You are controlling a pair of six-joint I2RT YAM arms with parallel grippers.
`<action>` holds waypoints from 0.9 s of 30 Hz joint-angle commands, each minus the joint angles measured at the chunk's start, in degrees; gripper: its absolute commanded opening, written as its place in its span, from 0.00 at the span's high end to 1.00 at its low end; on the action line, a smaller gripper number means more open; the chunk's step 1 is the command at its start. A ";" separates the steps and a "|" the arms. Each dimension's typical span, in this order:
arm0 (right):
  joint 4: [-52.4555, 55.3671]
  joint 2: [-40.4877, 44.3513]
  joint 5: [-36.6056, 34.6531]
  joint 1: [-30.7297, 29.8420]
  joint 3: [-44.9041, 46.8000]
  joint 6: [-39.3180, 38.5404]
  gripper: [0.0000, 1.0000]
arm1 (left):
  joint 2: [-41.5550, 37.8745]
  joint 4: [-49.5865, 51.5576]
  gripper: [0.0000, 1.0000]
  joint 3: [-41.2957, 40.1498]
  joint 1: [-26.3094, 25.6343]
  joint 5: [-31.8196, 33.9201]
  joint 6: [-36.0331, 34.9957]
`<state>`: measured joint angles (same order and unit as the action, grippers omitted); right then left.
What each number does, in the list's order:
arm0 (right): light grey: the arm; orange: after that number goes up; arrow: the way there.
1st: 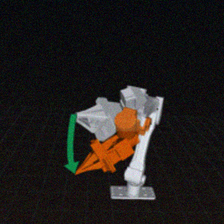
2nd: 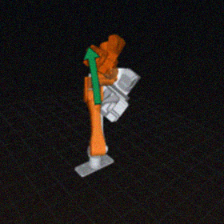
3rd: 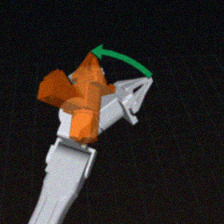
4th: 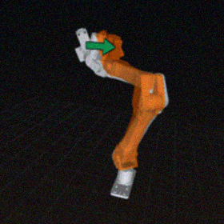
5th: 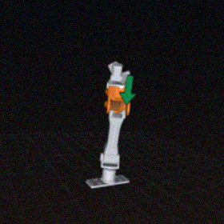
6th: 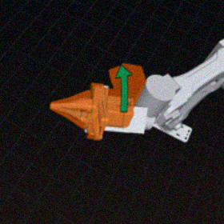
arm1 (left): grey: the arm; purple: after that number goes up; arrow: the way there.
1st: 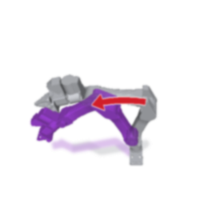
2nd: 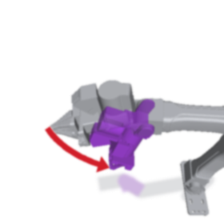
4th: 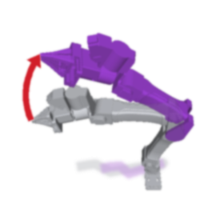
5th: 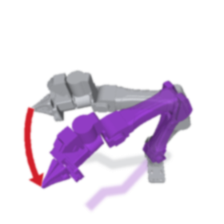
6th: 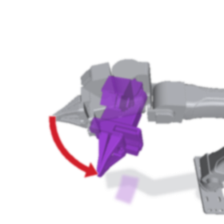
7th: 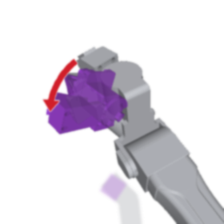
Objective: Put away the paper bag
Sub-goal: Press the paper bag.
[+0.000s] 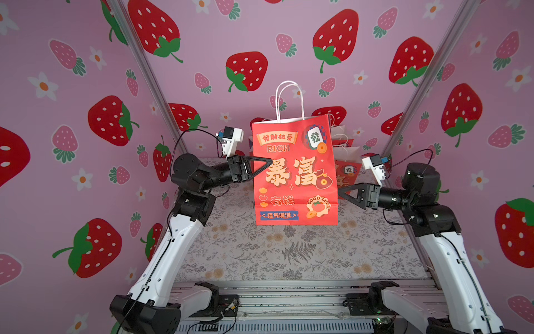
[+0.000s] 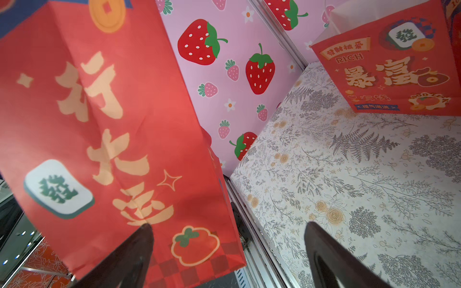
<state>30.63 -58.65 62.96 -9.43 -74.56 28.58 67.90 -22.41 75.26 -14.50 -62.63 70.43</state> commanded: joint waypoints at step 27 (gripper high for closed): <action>-7.81 -6.63 -0.40 -8.74 -14.00 4.94 0.06 | 0.20 9.01 1.00 -2.39 -1.85 -0.32 -9.24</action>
<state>27.46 -65.01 59.42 -18.00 -86.72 29.23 68.82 -16.93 73.49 -16.73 -62.61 65.98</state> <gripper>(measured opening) 0.936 0.047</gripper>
